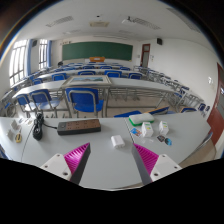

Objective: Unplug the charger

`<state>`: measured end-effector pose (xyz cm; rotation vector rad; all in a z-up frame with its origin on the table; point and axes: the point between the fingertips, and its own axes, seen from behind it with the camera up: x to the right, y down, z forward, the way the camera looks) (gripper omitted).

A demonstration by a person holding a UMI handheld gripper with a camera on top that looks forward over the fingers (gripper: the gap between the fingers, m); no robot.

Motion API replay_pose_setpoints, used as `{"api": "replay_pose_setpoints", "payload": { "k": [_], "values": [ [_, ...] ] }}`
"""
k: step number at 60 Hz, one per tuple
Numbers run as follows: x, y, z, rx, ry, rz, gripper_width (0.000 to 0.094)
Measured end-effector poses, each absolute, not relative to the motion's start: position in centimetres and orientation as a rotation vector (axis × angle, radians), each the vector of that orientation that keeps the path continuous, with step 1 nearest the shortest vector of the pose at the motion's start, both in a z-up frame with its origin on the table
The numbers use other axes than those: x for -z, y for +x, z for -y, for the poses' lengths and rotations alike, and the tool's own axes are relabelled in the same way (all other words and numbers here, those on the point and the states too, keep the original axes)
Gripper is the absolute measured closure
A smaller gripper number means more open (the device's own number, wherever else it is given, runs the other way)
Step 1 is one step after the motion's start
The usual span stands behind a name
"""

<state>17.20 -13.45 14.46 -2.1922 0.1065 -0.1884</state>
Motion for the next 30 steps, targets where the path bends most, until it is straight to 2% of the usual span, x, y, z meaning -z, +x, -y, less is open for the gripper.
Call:
{"api": "replay_pose_setpoints", "payload": {
  "k": [15, 30],
  "values": [
    [-17.7, 12.6, 23.3, 0.223, -2.196, -0.09, 0.0085],
    [-19.4, 11.7, 25.4, 0.24, -2.166, -0.077, 0.0084]
  ]
}}
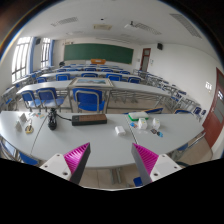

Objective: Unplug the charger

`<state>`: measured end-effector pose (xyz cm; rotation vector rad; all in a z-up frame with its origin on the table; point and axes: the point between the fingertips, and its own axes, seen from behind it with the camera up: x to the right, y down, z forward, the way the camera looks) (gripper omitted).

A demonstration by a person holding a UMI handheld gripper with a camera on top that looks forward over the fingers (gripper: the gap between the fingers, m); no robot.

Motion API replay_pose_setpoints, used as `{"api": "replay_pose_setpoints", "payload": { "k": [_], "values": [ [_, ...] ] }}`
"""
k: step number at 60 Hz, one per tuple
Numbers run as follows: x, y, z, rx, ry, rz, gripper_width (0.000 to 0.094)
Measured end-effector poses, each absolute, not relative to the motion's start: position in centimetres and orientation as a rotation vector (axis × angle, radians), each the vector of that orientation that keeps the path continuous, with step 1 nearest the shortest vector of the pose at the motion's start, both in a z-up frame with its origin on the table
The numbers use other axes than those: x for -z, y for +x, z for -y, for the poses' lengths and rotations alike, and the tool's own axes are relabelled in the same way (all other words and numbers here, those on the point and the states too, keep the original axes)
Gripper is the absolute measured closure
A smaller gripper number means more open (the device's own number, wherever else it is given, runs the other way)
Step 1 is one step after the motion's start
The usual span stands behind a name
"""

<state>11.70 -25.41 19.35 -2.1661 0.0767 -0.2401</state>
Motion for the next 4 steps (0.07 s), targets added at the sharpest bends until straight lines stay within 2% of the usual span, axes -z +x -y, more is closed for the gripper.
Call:
{"api": "replay_pose_setpoints", "payload": {
  "k": [4],
  "values": [
    [-19.74, 11.72, 25.36, 0.244, -2.162, -0.073, 0.0086]
  ]
}}
